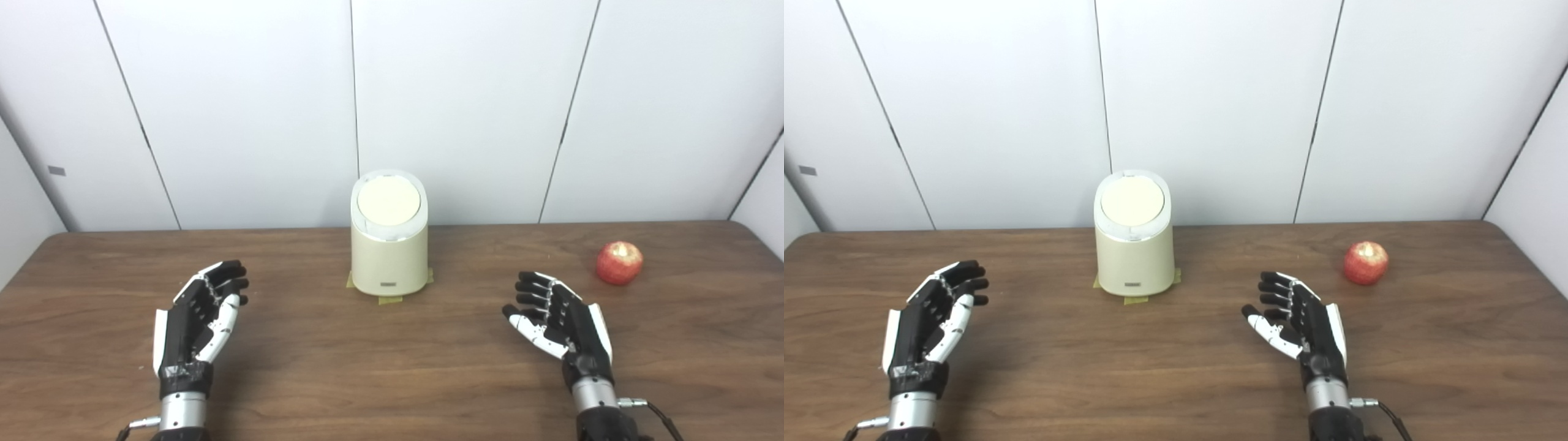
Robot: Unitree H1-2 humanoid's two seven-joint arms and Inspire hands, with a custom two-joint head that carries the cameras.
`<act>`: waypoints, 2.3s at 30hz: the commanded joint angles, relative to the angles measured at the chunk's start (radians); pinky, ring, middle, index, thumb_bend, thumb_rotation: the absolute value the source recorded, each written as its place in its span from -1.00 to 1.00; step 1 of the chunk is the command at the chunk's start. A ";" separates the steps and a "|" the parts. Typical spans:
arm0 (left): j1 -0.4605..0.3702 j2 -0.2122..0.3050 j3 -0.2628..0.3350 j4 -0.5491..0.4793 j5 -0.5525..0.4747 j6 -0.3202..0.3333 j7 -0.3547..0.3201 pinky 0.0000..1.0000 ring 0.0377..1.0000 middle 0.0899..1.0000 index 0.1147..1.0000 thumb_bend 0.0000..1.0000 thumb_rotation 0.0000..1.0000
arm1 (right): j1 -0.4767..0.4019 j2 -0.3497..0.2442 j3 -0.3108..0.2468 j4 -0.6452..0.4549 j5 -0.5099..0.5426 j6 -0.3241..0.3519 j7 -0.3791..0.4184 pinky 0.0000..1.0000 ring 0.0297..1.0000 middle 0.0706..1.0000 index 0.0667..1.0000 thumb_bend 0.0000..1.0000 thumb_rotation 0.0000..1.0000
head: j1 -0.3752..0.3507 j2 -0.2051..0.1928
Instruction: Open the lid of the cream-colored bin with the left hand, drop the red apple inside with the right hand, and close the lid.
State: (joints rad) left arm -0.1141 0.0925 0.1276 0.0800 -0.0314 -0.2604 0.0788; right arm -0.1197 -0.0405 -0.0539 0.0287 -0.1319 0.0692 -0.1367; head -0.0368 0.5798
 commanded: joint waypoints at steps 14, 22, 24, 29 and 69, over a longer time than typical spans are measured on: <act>0.017 -0.013 -0.006 0.022 0.015 -0.018 0.005 0.19 0.33 0.35 0.28 -0.43 -0.39 | -0.037 -0.003 0.000 -0.038 0.001 -0.026 0.002 0.21 0.36 0.35 0.33 -0.48 -0.75 | -0.001 0.000; -0.004 0.020 -0.038 0.019 0.111 -0.065 0.004 0.23 0.40 0.41 0.34 -0.43 -0.21 | -0.046 -0.001 0.002 -0.017 0.000 -0.040 -0.003 0.22 0.37 0.35 0.33 -0.49 -0.81 | -0.001 -0.013; -0.013 0.028 -0.050 -0.014 0.163 -0.061 0.017 0.23 0.41 0.41 0.35 -0.38 -0.08 | -0.051 0.000 0.001 -0.008 -0.002 -0.040 -0.007 0.22 0.37 0.35 0.33 -0.48 -0.81 | 0.000 -0.015; -0.050 0.020 -0.046 -0.077 0.220 -0.034 0.037 0.29 0.43 0.41 0.35 -0.14 0.09 | -0.057 -0.009 0.010 0.014 -0.014 -0.055 -0.004 0.23 0.38 0.37 0.35 -0.49 -0.83 | 0.000 -0.028; -0.684 -0.033 -0.254 0.157 0.638 0.729 -0.109 1.00 1.00 1.00 1.00 1.00 -0.02 | -0.077 -0.008 0.019 0.087 -0.002 -0.081 -0.011 0.25 0.42 0.41 0.37 -0.46 -0.68 | -0.004 -0.066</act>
State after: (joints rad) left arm -0.7316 0.0556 -0.1253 0.2476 0.5804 0.4738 -0.0446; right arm -0.1714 -0.0487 -0.0352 0.1177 -0.1332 0.0198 -0.1442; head -0.0399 0.5139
